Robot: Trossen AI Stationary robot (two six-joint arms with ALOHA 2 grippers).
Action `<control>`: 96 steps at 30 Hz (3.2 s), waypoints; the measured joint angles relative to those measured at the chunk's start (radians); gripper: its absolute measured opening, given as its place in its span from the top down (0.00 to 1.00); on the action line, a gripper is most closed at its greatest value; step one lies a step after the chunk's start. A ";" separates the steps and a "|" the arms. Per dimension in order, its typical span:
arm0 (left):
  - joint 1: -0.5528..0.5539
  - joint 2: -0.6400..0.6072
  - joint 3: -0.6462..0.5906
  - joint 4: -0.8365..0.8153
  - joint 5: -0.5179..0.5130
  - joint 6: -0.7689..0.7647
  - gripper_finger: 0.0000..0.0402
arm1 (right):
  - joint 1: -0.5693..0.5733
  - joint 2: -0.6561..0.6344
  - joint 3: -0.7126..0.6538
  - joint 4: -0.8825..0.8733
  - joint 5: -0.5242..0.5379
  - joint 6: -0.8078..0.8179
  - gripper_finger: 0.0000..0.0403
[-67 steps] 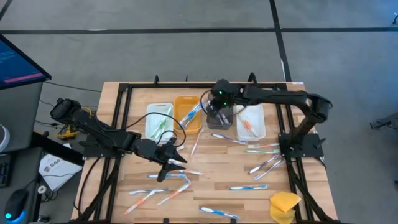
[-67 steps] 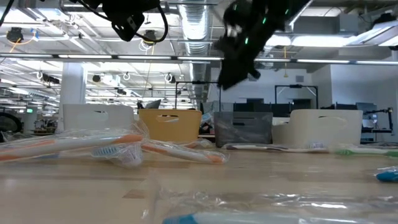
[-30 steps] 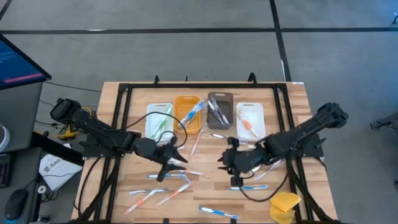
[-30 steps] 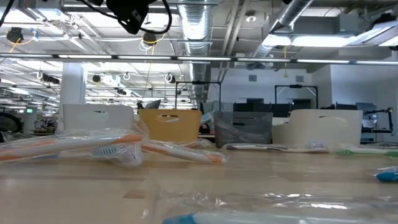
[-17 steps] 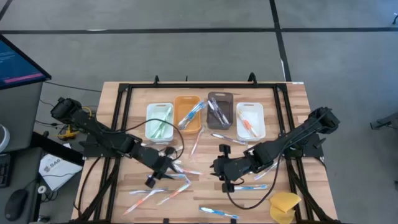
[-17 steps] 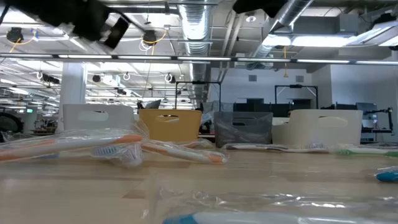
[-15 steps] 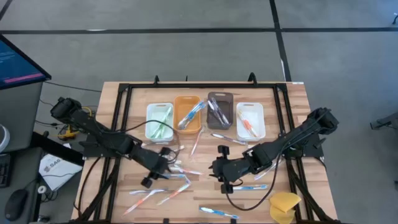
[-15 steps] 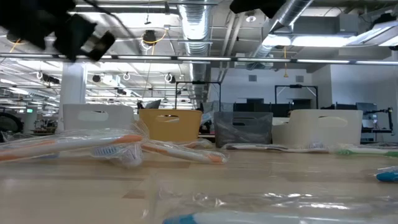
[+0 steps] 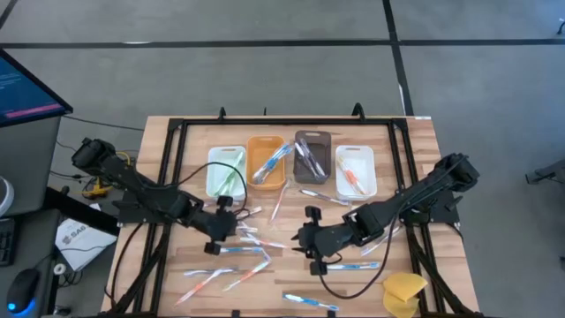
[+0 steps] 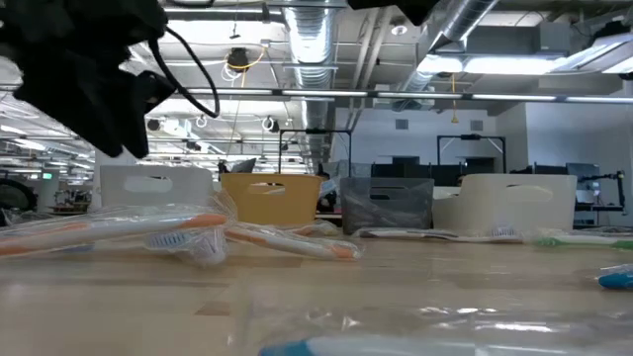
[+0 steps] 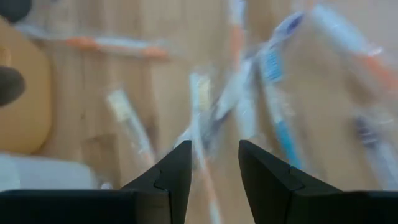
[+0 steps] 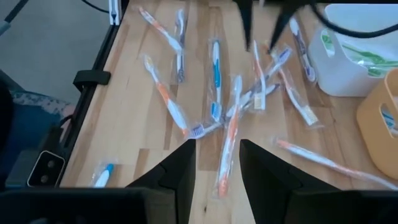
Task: Pick & Place Toothbrushes
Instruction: Put the orange toothbrush into the right white bin
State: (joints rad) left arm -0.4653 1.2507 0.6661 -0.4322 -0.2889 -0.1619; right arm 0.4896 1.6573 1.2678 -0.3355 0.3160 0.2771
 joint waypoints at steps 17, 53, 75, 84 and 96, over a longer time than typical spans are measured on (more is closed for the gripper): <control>0.080 0.011 -0.142 0.228 0.034 -0.001 0.68 | -0.001 0.000 0.000 0.002 0.000 -0.026 0.71; 0.079 0.110 -0.175 0.291 0.086 -0.038 0.90 | -0.001 0.000 0.000 0.000 0.000 -0.026 0.71; 0.079 0.110 -0.098 0.291 0.084 -0.050 0.93 | -0.007 0.000 0.000 0.000 0.001 -0.042 0.71; 0.071 0.062 -0.012 0.294 -0.021 -0.004 0.95 | -0.014 -0.001 0.000 0.002 0.006 -0.051 0.71; 0.002 -0.286 -0.006 0.411 -0.178 0.019 0.95 | -0.022 -0.001 0.000 0.038 0.007 -0.051 0.71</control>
State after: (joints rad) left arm -0.4636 0.9642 0.6602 -0.0208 -0.4669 -0.1434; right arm 0.4681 1.6566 1.2675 -0.2976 0.3233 0.2260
